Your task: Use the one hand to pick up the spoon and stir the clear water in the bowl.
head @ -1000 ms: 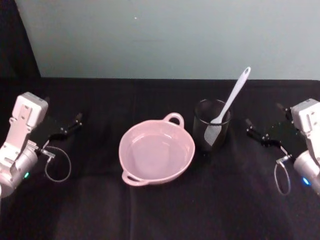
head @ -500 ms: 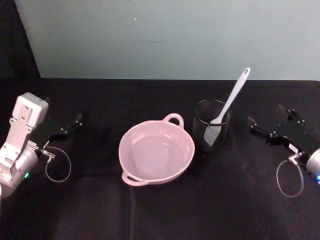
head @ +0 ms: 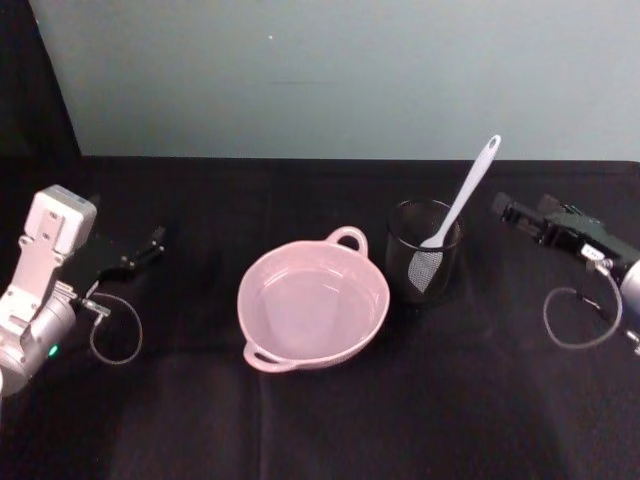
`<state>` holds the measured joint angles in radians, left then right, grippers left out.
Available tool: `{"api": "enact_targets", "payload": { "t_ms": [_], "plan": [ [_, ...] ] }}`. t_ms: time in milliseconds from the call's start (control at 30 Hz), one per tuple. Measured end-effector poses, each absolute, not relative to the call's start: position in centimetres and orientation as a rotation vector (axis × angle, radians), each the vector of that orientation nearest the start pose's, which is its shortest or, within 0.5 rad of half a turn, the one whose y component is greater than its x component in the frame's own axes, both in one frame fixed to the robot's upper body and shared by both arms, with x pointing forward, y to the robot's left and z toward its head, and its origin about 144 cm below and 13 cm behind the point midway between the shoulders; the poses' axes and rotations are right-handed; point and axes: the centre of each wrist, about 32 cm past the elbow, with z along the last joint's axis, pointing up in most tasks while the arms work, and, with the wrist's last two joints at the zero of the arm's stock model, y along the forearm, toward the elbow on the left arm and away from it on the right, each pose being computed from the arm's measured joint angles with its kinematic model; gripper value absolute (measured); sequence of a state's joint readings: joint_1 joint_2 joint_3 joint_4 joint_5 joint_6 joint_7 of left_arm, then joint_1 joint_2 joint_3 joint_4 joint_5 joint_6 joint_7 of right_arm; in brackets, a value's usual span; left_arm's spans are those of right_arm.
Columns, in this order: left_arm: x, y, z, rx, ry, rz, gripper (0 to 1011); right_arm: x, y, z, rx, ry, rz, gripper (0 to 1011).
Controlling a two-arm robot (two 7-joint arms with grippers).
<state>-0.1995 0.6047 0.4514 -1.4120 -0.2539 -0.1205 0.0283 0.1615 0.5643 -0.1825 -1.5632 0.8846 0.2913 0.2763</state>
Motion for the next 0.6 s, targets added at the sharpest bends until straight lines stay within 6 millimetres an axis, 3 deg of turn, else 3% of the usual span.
{"api": "enact_targets", "payload": {
  "t_ms": [267,600],
  "plan": [
    [48.9,31.0,114.0,0.304,-0.285,1.248,1011,51.9,-33.8,121.6,0.138,0.511,-1.037,1003],
    [48.9,31.0,114.0,0.304,-0.285,1.248,1011,53.9,-32.8,122.1,0.140,0.541,-1.027,1003]
  ]
}}
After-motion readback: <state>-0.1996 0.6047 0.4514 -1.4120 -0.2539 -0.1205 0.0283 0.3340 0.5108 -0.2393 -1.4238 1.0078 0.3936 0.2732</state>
